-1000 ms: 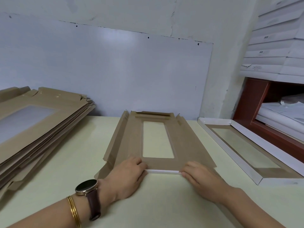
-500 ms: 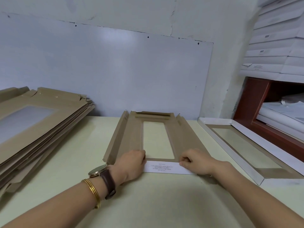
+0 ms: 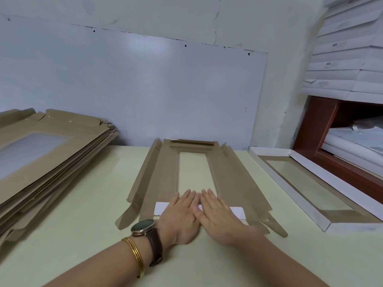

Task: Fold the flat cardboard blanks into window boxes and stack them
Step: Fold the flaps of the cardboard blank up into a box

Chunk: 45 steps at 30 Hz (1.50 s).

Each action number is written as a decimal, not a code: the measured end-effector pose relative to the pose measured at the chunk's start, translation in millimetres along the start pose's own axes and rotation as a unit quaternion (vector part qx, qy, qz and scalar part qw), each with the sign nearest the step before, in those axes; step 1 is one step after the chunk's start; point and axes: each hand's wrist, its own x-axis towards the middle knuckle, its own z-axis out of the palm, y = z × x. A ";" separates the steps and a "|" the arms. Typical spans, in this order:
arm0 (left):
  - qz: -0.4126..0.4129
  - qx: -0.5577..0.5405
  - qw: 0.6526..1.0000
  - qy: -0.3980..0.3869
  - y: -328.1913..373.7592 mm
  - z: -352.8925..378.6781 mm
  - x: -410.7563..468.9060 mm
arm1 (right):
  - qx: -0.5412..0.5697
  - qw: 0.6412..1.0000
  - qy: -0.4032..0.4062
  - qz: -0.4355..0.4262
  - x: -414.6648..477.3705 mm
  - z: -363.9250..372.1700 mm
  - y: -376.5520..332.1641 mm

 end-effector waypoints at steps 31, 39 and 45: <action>-0.075 -0.055 0.989 -0.110 -45.9 -17.1 -25.3 | -0.026 0.984 -0.126 0.123 -20.2 -28.2 60.6; -0.080 -0.066 0.989 -0.105 -49.0 -13.0 -24.3 | -0.012 0.986 -0.089 0.141 -18.8 -17.4 78.1; -0.068 -0.099 0.991 -0.056 -52.3 -13.2 -29.6 | 0.066 0.993 0.009 0.097 -32.9 -14.2 78.1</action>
